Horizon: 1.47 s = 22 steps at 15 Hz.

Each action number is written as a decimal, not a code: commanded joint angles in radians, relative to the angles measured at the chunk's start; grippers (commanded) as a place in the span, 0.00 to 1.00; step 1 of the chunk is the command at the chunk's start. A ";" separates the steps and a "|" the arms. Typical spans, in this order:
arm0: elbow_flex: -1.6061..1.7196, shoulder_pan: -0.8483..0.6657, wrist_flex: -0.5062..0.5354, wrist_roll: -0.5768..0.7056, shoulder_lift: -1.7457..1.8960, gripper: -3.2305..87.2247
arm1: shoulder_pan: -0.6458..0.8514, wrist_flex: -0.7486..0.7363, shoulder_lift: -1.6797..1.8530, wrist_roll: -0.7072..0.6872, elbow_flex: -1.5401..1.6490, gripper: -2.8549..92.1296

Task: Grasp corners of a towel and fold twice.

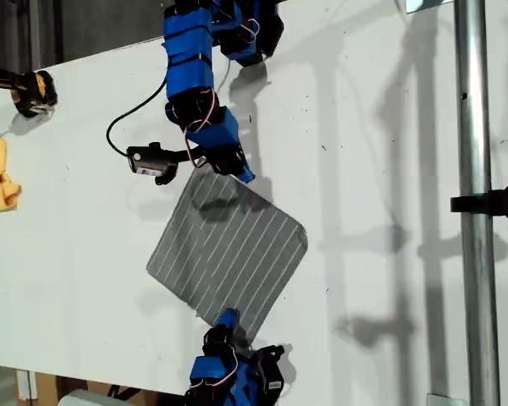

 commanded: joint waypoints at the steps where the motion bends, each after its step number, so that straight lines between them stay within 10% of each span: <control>1: 0.003 -0.014 -0.005 -0.008 0.005 0.03 | -0.021 -0.031 -0.049 -0.021 -0.133 0.03; 12: 0.003 -0.014 -0.005 -0.009 0.005 0.03 | -0.071 -0.218 -0.328 -0.069 -0.351 0.03; 18: 0.003 -0.014 -0.005 -0.011 0.005 0.03 | -0.095 -0.362 -0.397 -0.167 -0.350 0.38; 22: 0.003 -0.014 -0.005 -0.011 0.005 0.03 | -0.101 -0.431 -0.497 -0.160 -0.350 0.40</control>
